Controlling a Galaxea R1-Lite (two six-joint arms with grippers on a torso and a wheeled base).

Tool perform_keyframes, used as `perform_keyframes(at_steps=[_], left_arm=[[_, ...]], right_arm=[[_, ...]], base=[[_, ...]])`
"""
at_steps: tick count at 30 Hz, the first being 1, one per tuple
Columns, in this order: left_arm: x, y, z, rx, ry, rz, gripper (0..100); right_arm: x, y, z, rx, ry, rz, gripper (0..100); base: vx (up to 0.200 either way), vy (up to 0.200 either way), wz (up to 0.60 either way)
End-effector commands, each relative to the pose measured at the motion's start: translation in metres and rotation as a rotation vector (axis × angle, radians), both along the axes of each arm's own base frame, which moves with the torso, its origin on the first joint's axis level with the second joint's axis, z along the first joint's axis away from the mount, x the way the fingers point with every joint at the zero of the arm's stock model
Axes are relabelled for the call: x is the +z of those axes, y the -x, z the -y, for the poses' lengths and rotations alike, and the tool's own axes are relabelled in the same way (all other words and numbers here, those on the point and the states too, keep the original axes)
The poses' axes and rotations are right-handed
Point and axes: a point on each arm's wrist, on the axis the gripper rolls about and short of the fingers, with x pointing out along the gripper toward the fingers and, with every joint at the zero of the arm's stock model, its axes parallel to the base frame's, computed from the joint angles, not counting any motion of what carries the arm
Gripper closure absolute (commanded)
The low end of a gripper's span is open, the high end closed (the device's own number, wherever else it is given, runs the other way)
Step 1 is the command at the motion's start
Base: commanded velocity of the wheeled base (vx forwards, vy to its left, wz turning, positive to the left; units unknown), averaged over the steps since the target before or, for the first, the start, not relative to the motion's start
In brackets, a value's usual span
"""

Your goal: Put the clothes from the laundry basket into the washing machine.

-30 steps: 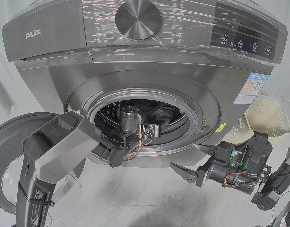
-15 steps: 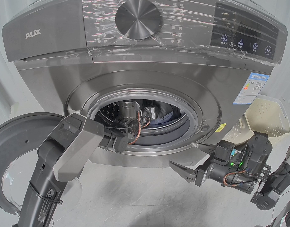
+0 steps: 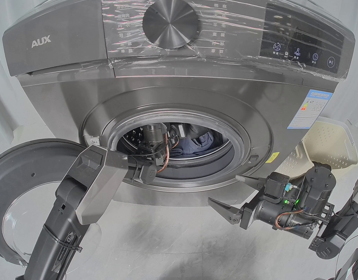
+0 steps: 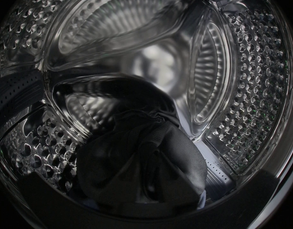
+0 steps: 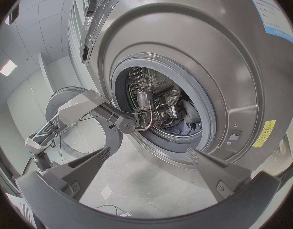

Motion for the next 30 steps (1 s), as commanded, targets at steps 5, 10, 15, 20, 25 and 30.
perform_keyframes(at_steps=[5, 10, 15, 20, 25, 30], left_arm=[[0.020, 0.019, 0.007, -0.028, 0.009, -0.020, 0], [0.024, 0.053, 0.011, -0.068, -0.045, -0.099, 0], [0.025, 0.115, 0.012, -0.141, -0.106, -0.191, 0], [0.037, 0.160, 0.002, -0.193, -0.104, -0.180, 0], [0.040, 0.212, -0.015, -0.270, -0.126, -0.214, 0], [0.033, 0.247, -0.026, -0.349, -0.121, -0.190, 0]], right_arm=[[0.000, -0.001, 0.000, -0.002, 0.000, -0.001, 0], [0.000, -0.001, 0.002, -0.010, -0.001, 0.000, 0], [0.001, -0.001, 0.010, -0.034, -0.001, 0.000, 0], [0.013, 0.004, 0.017, -0.042, -0.026, 0.033, 0], [0.016, 0.013, 0.024, -0.046, -0.029, 0.038, 0], [0.011, 0.023, 0.032, -0.053, -0.008, 0.010, 0]], base=[[0.000, 0.000, 0.00], [0.000, 0.000, 0.00], [0.000, 0.000, 0.00], [0.000, 0.000, 0.00], [0.000, 0.000, 0.00], [0.000, 0.000, 0.00]])
